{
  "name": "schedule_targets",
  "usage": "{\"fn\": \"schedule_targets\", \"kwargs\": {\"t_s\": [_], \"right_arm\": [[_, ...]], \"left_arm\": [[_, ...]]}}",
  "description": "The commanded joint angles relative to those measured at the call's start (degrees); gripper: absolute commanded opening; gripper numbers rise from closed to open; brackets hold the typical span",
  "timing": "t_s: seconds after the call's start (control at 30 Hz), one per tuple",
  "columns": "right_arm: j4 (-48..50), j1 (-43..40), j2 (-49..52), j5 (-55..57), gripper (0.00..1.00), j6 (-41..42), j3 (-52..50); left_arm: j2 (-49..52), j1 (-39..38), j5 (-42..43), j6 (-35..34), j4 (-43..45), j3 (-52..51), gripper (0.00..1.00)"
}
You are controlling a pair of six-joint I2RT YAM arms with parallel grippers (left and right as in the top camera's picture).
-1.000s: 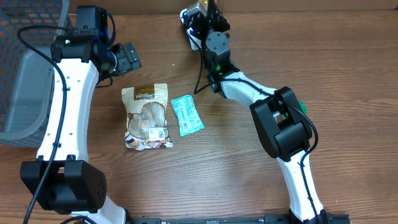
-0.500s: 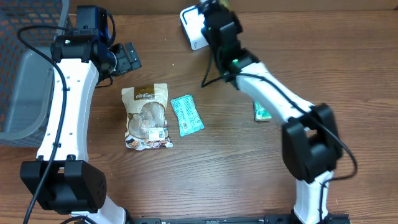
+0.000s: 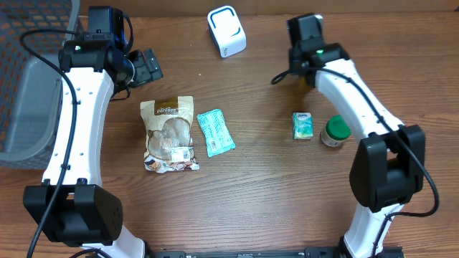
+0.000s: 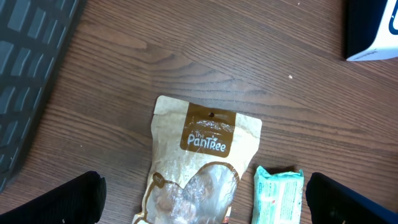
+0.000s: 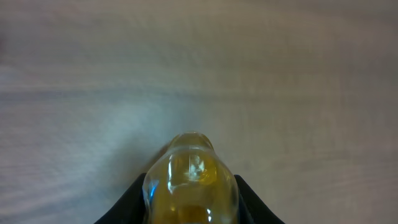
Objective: Scan the item barcode
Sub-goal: 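Lower the Vim bottle to the right and set it down near the jar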
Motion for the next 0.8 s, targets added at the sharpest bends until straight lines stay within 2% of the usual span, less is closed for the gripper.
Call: {"fn": "schedule_targets", "kwargs": {"t_s": [0.0, 0.2, 0.43, 0.6, 0.63, 0.67, 0.7, 0.73, 0.77], "right_arm": [[-2.4, -2.4, -3.5, -6.4, 0.04, 4.3, 1.5], [-7.8, -6.3, -3.8, -17.5, 0.04, 5.0, 1.5], [-15.7, -9.5, -3.9, -18.5, 0.05, 6.8, 1.5], [-18.2, -9.8, -3.9, -18.5, 0.16, 6.8, 1.5], [-18.4, -9.8, -3.9, -18.5, 0.19, 6.8, 1.5], [-18.5, -9.8, -3.9, -18.5, 0.28, 6.8, 1.5], [-18.8, -9.8, -3.9, -18.5, 0.41, 6.8, 1.5], [-19.1, -9.8, -3.9, -18.5, 0.62, 6.8, 1.5], [-19.3, -9.8, -3.9, -18.5, 0.71, 6.7, 1.5]], "left_arm": [[-0.6, -0.1, 0.1, 0.7, 0.0, 1.0, 1.00], [-0.6, -0.1, 0.1, 0.7, 0.0, 1.0, 1.00], [-0.6, 0.0, 0.1, 0.7, 0.0, 1.0, 1.00], [-0.6, -0.1, 0.1, 0.7, 0.0, 1.0, 1.00], [-0.6, -0.1, 0.1, 0.7, 0.0, 1.0, 1.00], [-0.6, -0.1, 0.1, 0.7, 0.0, 1.0, 1.00], [-0.6, -0.1, 0.1, 0.7, 0.0, 1.0, 1.00], [-0.6, -0.1, 0.1, 0.7, 0.0, 1.0, 0.99], [-0.6, -0.1, 0.1, 0.7, 0.0, 1.0, 1.00]]}}
